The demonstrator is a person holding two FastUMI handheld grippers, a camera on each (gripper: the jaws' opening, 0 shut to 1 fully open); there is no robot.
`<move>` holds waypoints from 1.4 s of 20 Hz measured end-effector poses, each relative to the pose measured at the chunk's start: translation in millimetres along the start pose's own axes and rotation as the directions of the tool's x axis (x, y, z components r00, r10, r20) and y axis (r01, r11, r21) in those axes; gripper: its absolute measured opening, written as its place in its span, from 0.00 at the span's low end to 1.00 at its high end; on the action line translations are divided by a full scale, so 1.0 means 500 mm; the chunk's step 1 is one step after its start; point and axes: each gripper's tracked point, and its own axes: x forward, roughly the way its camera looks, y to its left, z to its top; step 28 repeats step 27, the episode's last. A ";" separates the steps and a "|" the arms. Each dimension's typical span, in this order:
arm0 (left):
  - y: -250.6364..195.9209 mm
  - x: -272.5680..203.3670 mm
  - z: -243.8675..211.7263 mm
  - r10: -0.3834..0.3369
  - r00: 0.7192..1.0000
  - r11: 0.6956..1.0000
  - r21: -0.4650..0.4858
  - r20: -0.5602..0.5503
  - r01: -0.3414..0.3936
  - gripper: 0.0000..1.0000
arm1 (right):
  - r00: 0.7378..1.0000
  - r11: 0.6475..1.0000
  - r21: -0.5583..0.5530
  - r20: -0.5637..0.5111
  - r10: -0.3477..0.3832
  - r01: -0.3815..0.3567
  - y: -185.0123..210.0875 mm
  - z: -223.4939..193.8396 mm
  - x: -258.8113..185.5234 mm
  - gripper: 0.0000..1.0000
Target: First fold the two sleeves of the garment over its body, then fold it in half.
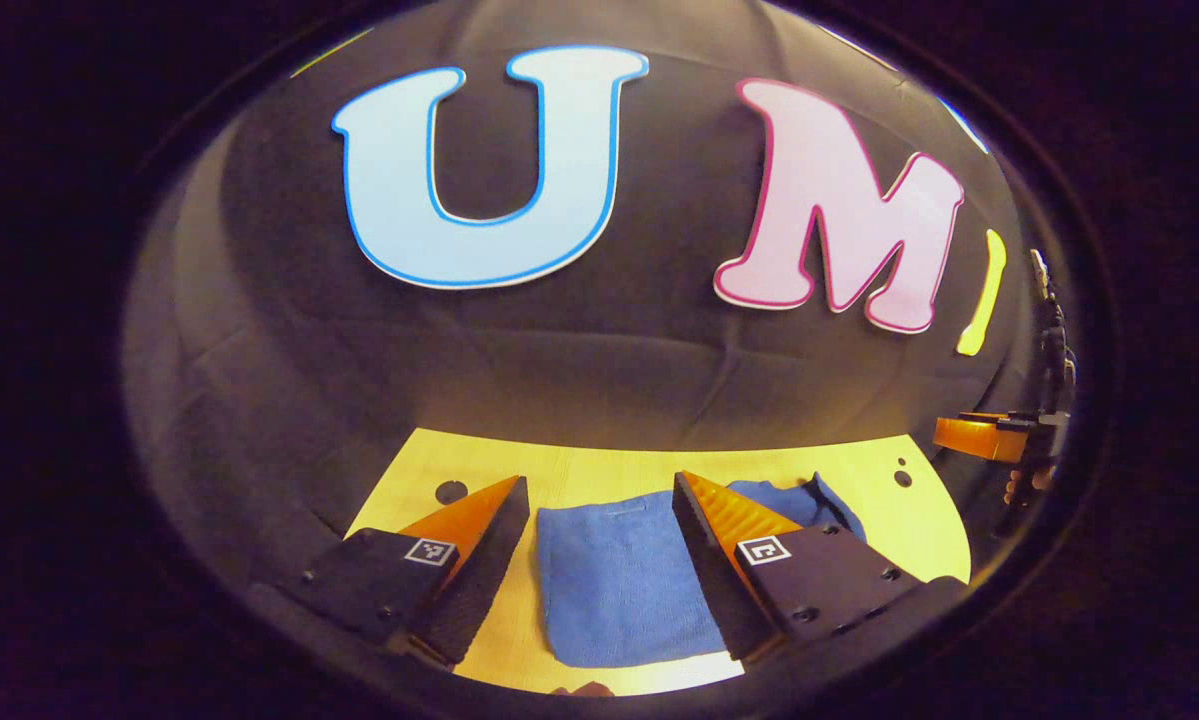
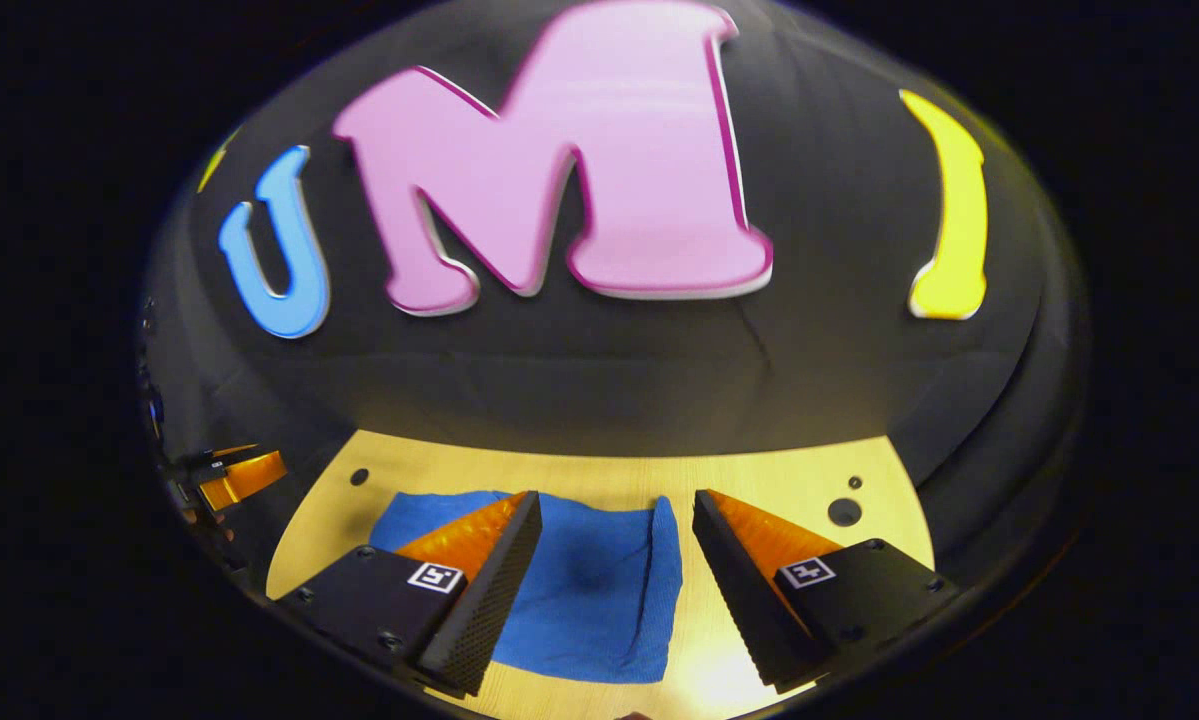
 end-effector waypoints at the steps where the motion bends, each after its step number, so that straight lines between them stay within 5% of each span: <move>1: 0.002 -0.047 0.005 -0.002 0.999 1.000 0.003 0.041 0.002 0.85 | 0.999 1.000 -0.007 0.034 -0.012 0.012 0.019 0.005 -0.056 0.98; 7: 0.016 -0.316 -0.005 0.002 0.965 0.998 0.062 0.261 -0.019 0.84 | 0.969 0.999 -0.024 0.248 -0.015 0.022 0.137 0.025 -0.346 0.98; 12: 0.011 -0.494 -0.050 -0.014 0.899 0.996 0.083 0.438 -0.025 0.81 | 0.917 0.998 -0.042 0.397 -0.036 0.057 0.213 0.014 -0.545 0.96; 16: -0.024 -0.598 -0.075 -0.020 0.863 0.996 0.084 0.505 -0.027 0.80 | 0.891 0.997 -0.069 0.454 0.015 0.018 0.290 -0.014 -0.646 0.96; 21: -0.051 -0.675 -0.145 -0.023 0.862 0.997 0.069 0.507 -0.015 0.80 | 0.866 0.998 -0.056 0.500 0.024 0.005 0.325 -0.035 -0.741 0.96; 28: -0.061 -0.705 -0.184 0.016 0.865 1.000 0.009 0.501 -0.023 0.80 | 0.864 0.998 -0.059 0.504 0.005 0.029 0.312 -0.092 -0.803 0.96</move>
